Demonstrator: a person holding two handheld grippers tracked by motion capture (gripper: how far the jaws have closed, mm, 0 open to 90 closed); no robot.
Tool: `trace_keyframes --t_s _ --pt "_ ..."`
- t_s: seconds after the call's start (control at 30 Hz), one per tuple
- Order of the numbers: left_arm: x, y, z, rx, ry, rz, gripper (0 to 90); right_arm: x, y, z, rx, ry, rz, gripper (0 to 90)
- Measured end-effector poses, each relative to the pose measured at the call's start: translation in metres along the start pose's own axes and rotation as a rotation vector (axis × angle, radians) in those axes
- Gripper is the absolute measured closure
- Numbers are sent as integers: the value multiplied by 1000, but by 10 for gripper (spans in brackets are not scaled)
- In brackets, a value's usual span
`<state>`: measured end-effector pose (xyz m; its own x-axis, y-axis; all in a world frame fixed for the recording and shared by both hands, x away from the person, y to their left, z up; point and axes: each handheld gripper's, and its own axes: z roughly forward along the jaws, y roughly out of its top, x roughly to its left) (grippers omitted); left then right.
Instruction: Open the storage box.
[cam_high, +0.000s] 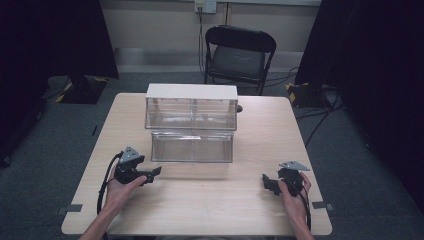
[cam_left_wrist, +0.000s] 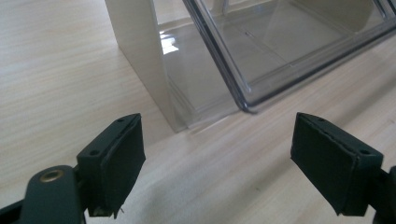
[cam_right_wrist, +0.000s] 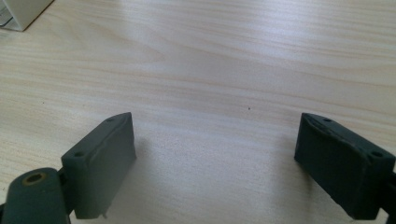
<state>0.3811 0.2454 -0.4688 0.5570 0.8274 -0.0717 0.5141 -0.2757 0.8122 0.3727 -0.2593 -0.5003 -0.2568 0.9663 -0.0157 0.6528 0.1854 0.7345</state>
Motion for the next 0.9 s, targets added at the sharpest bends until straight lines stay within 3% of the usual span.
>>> trace_keyframes --t_s 0.3,0.37,0.47,0.53,0.6,0.7,0.77,0.83,0.9 --pt "0 8 3 -23 -1 -5 170 0 0 0 0 0 0 117" --pt "1 8 5 -29 -5 -23 167 0 0 0 0 0 0 117" --pt "4 8 9 -6 8 -6 163 0 0 0 0 0 1 117" --pt "5 7 10 -6 -5 -25 160 0 0 0 1 1 1 116" --pt "5 8 9 0 8 -1 160 0 0 0 2 0 2 116" --pt "6 11 13 26 -8 2 149 0 0 0 2 2 1 112" --pt "1 13 16 14 -24 6 149 0 0 0 2 3 0 110" --pt "-4 16 16 12 -15 35 154 0 0 0 2 3 0 111" --pt "-5 18 16 9 -36 28 154 0 0 0 2 3 0 110"
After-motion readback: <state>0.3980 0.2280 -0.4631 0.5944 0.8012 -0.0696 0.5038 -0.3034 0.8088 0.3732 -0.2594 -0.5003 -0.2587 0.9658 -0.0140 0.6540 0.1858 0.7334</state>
